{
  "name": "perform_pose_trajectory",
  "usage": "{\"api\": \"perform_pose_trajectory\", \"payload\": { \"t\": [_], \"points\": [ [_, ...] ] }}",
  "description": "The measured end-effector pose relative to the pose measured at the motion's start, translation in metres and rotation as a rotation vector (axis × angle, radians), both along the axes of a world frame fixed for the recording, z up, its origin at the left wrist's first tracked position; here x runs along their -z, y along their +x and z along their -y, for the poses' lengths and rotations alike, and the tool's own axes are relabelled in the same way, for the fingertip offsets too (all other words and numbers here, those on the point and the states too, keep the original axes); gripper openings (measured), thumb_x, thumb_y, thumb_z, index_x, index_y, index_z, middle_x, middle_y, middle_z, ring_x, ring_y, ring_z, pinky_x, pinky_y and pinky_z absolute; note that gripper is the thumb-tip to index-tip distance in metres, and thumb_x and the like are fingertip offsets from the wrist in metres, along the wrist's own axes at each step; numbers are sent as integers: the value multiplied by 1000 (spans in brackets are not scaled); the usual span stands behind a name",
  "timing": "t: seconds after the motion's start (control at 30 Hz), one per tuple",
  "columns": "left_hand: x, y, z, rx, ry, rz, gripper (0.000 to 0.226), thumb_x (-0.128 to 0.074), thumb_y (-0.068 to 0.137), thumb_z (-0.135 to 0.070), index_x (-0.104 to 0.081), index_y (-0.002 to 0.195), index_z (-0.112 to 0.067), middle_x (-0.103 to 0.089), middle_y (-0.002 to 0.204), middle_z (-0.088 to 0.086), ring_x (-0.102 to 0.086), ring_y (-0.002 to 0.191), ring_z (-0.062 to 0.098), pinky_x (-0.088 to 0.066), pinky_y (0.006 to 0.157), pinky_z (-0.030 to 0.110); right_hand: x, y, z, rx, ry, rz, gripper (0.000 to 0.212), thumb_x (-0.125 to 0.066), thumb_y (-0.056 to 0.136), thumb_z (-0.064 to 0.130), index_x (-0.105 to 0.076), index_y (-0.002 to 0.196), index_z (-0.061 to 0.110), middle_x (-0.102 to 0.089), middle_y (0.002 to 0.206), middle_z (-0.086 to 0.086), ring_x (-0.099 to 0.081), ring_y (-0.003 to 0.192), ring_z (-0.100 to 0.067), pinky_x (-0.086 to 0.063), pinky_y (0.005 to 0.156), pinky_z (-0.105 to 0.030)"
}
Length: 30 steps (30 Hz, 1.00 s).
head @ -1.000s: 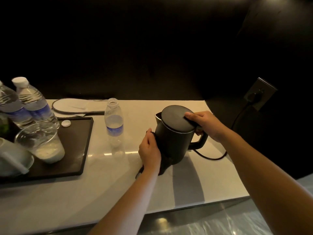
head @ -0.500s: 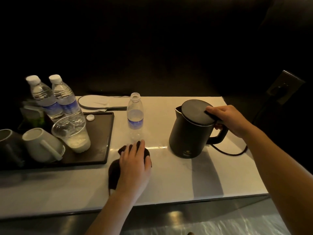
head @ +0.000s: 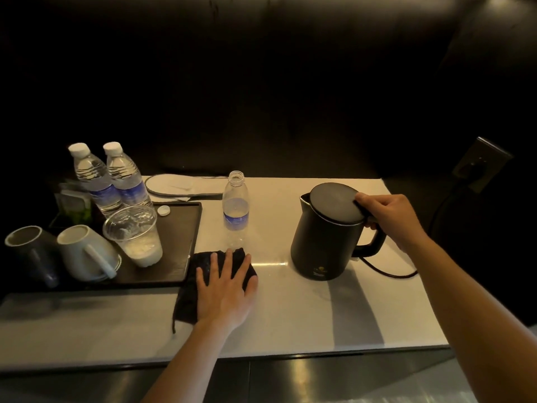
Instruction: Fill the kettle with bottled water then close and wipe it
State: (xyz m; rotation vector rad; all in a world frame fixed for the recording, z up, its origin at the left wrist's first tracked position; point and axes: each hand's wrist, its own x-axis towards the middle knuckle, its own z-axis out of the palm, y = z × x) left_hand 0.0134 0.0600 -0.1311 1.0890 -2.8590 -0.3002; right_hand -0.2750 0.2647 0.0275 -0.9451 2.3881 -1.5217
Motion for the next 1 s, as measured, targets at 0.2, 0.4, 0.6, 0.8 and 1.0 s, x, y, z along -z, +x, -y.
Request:
{"api": "perform_pose_trajectory", "payload": {
  "t": [0.2,0.4,0.6,0.8,1.0],
  "points": [
    [-1,3,2,9,8,19,69,-5,93,-69,0,158,-46,-1,172,-4,5,157,30,2,122,60,9,13,3,125,-64,-136,30,-63,101,42,-74,74,35,-73,67,13,-68,65,-6,-53,60,-31],
    [-11,7,5,37,100,39,70,-13,92,-69,-5,158,-47,3,171,-9,9,156,26,6,121,59,8,21,6,179,-24,-248,36,-59,105,32,-71,74,21,-67,64,2,-63,63,-16,-45,55,-29],
    [-25,27,-1,54,125,74,69,-15,93,-69,-11,158,-47,-7,171,-11,-4,157,20,-9,123,51,5,23,6,204,77,-387,27,-61,104,29,-73,83,16,-65,68,3,-60,64,-12,-42,53,-25],
    [-45,47,-19,50,138,81,61,-33,98,-62,-33,155,-39,-20,169,-12,-20,154,14,-28,121,42,-7,27,5,245,160,-555,24,-68,100,27,-75,80,14,-63,65,4,-56,59,-10,-51,56,-31],
    [-70,68,-31,37,114,-16,56,-47,88,-65,-56,138,-42,-53,145,-26,-52,126,-5,-37,102,14,-27,28,-11,201,162,-526,15,-72,97,25,-77,87,15,-67,72,5,-62,66,-10,-59,63,-34]
  ]
}}
